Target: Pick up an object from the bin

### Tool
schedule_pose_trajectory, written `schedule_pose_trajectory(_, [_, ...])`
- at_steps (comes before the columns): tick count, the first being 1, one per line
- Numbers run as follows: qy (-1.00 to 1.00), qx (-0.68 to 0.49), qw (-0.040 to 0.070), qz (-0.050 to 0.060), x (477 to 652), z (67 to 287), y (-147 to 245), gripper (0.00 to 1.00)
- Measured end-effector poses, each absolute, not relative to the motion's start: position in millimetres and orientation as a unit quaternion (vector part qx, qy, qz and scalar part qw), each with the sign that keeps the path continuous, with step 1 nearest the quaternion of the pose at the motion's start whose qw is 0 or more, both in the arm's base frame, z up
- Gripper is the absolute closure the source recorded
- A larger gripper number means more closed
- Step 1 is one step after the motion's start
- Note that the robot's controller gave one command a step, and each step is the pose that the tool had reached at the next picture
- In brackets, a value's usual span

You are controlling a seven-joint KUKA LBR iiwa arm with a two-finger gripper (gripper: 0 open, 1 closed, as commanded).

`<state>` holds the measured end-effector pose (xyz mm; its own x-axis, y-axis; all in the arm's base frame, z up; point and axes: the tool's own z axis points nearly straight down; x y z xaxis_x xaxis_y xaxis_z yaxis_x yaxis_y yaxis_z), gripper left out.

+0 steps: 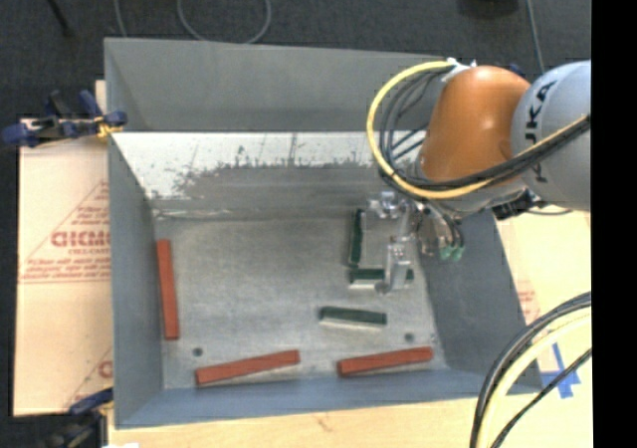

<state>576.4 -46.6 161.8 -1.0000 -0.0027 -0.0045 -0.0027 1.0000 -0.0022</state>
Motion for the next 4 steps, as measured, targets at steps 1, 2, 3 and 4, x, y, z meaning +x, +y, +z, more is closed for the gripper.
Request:
schedule_pose_trajectory(1, [1.0, -0.028, 0.001, -0.001, 574.2, 69, -89, 0.0])
schedule_pose_trajectory(2, [1.0, -0.029, 0.004, -0.001, 576.3, 73, -88, 1.0])
schedule_pose_trajectory(3, [1.0, -0.023, 0.007, -0.002, 598.3, 223, -85, 1.0])
schedule_pose_trajectory(4, [0.999, -0.047, 0.002, -0.001, 566.7, 68, -75, 1.0])
